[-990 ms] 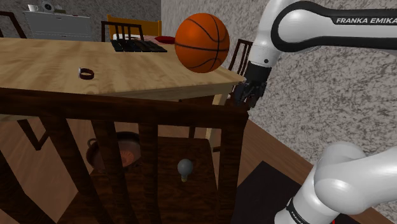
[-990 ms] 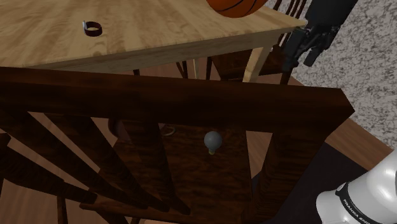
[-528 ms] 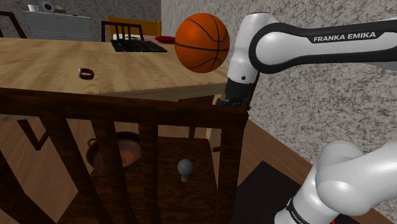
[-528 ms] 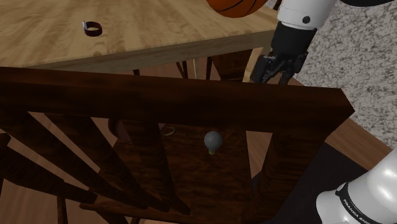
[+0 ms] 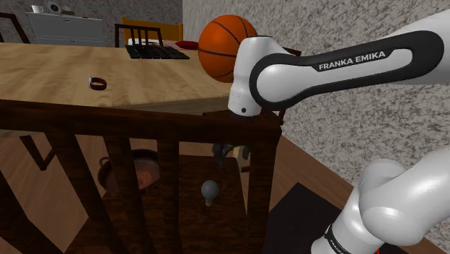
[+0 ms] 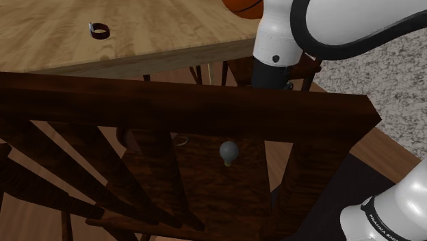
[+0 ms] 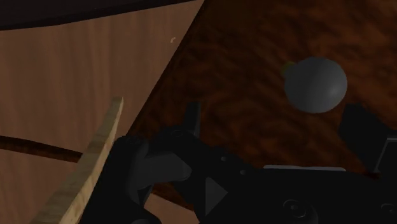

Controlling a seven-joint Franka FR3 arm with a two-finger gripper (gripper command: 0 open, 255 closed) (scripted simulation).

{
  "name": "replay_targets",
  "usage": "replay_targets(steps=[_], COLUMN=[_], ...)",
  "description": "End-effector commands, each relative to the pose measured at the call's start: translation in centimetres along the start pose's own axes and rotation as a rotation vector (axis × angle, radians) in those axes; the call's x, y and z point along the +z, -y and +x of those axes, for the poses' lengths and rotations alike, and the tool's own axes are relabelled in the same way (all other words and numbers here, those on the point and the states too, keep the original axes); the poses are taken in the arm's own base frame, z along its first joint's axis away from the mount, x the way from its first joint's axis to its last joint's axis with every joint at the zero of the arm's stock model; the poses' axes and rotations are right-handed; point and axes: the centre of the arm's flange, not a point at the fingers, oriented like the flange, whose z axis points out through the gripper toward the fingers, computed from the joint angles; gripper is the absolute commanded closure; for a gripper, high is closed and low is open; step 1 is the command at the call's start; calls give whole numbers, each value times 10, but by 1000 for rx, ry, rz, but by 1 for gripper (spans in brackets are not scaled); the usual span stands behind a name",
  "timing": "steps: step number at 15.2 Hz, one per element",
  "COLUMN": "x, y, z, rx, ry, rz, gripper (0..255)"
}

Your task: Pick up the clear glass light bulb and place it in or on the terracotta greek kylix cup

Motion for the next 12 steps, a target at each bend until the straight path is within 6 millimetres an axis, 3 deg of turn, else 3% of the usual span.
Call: replay_targets(steps=[1,5,12], x=[19,50,87], y=[22,62,63], z=[1,5,4], rx=[10,26,26], ry=[9,28,28], rz=[2,5,5], gripper=[0,0,0])
